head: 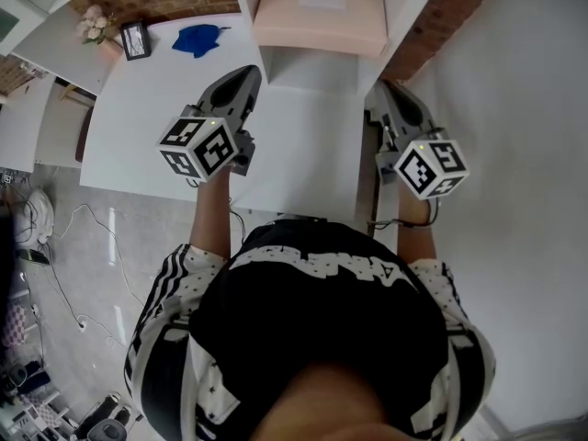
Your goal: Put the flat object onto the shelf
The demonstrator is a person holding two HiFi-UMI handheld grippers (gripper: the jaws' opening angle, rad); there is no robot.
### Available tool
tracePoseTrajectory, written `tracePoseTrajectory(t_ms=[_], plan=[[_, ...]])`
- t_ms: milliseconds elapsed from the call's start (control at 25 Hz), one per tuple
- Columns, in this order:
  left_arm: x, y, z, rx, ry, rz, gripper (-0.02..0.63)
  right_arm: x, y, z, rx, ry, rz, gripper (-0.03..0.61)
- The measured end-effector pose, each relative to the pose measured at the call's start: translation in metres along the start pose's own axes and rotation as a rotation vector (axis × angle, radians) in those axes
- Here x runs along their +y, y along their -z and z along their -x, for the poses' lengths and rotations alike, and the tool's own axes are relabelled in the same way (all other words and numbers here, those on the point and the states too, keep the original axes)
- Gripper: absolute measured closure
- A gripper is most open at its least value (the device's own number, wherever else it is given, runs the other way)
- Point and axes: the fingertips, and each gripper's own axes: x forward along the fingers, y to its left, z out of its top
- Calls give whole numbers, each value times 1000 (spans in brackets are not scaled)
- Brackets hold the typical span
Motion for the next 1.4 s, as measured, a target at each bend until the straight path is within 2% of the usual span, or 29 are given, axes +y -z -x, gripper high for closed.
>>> tracePoseTrajectory(t_ms=[1400], plan=[[5,0,-10,8,-12,7,604,-2,-6,-8,9,-18,21,545]])
